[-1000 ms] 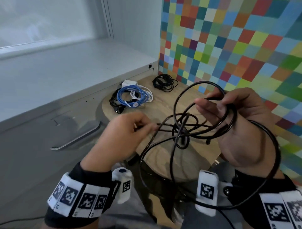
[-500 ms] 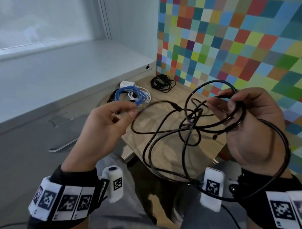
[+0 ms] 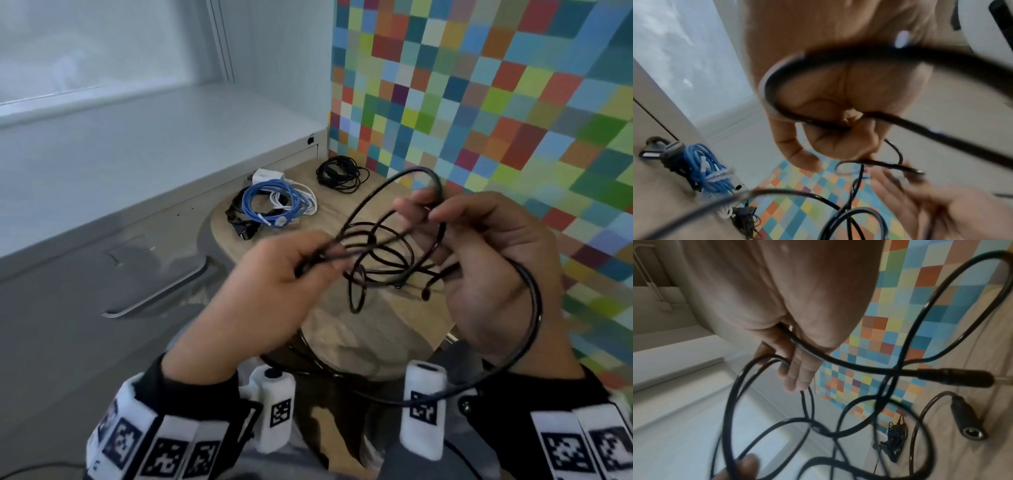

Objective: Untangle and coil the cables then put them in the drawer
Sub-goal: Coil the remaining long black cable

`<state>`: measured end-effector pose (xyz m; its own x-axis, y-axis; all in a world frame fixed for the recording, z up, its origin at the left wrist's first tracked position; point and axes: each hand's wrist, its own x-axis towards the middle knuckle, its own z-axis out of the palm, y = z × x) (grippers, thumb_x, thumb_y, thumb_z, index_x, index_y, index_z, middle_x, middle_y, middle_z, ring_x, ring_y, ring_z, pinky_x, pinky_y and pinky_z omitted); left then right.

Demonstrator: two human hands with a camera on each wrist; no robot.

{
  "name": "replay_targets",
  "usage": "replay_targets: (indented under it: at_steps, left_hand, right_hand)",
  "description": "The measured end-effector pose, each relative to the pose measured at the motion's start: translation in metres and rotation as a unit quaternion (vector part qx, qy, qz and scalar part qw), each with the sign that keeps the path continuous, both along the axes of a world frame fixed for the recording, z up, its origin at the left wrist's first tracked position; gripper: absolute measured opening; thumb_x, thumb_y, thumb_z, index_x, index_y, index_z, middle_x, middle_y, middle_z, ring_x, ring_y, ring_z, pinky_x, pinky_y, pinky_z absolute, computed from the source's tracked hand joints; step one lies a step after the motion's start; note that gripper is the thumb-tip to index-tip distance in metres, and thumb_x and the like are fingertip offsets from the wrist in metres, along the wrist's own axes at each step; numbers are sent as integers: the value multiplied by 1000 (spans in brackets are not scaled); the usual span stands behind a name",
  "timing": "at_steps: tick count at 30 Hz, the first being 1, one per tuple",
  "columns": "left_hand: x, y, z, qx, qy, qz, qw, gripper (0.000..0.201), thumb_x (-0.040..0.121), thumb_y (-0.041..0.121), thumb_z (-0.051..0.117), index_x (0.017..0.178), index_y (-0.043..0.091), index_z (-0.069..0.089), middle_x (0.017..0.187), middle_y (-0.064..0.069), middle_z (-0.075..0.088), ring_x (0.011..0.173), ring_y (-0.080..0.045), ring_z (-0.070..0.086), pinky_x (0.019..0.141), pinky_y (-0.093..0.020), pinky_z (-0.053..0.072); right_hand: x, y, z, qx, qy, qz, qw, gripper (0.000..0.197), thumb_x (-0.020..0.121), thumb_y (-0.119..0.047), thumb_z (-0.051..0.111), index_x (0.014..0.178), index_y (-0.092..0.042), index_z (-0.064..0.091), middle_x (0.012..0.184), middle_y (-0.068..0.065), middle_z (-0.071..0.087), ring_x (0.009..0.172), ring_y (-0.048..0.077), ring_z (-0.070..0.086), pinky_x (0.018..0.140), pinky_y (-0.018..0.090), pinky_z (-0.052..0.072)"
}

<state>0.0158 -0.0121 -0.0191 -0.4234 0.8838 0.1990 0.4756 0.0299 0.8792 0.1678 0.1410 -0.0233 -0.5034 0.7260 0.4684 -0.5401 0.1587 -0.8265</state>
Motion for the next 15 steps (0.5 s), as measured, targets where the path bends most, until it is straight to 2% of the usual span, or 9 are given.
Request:
replay_targets:
  at_steps: [2,4,6,8,9,11,12,13,15]
  left_hand:
    - [-11,-5,3,60,-49,46,996,17,96,36,58,91,30,73,56,12,45,51,-9,42,53,-35,41]
    - [-19,-10,4,101,-87,82,988,19,96,32,58,88,26,74,55,11,41,49,-10,37,55,-40,39]
    - [-24,-11,3,133,-122,121,976,21,101,25,59,87,25,74,55,10,37,48,-12,30,53,-43,29]
    - [-30,-10,1,156,-148,172,961,26,104,20,57,85,25,75,54,9,36,49,-14,26,51,-47,25]
    - [-33,-10,2,166,-156,196,954,27,104,20,56,86,25,76,54,10,36,50,-14,26,50,-47,28]
    - [-39,-11,2,183,-171,230,940,28,105,20,54,87,24,75,54,12,37,51,-11,27,51,-34,28]
    - [-42,-12,2,190,-180,241,934,27,106,19,53,89,23,75,55,13,38,51,-10,27,51,-28,24]
    - [-43,-13,2,197,-187,248,930,26,106,18,52,92,22,74,55,13,38,51,-8,26,49,-25,22]
    - [-44,-14,2,201,-202,247,926,23,107,18,52,97,20,73,55,13,36,50,-8,25,45,-23,20]
  right_hand:
    - [4,11,-1,-10,5,-42,999,41,97,12,46,87,-16,74,104,11,75,109,36,71,100,35,54]
    - [6,20,0,-15,7,-69,997,33,93,4,56,92,-21,78,98,12,70,98,33,63,92,30,51]
    - [7,27,-1,-18,4,-103,995,31,93,3,60,96,-22,78,101,8,69,95,25,57,88,25,46]
    - [10,32,-3,2,-3,-140,990,34,95,5,56,100,-21,77,112,5,66,99,15,53,90,22,42]
    - [11,34,-4,29,-16,-162,986,37,94,7,52,100,-22,75,109,1,62,97,11,51,90,21,40]
    - [15,35,-5,78,-71,-223,969,42,91,7,47,100,-27,70,105,-12,62,99,0,57,94,17,41]
    - [16,36,-5,83,-100,-250,959,43,88,5,48,100,-30,69,112,-15,64,107,-4,60,98,17,44]
    - [17,36,-6,85,-129,-266,951,44,87,4,50,102,-32,69,119,-13,66,115,-1,60,103,25,48]
    - [19,36,-7,87,-192,-250,945,44,93,4,54,108,-34,70,110,-14,72,117,8,64,106,44,52]
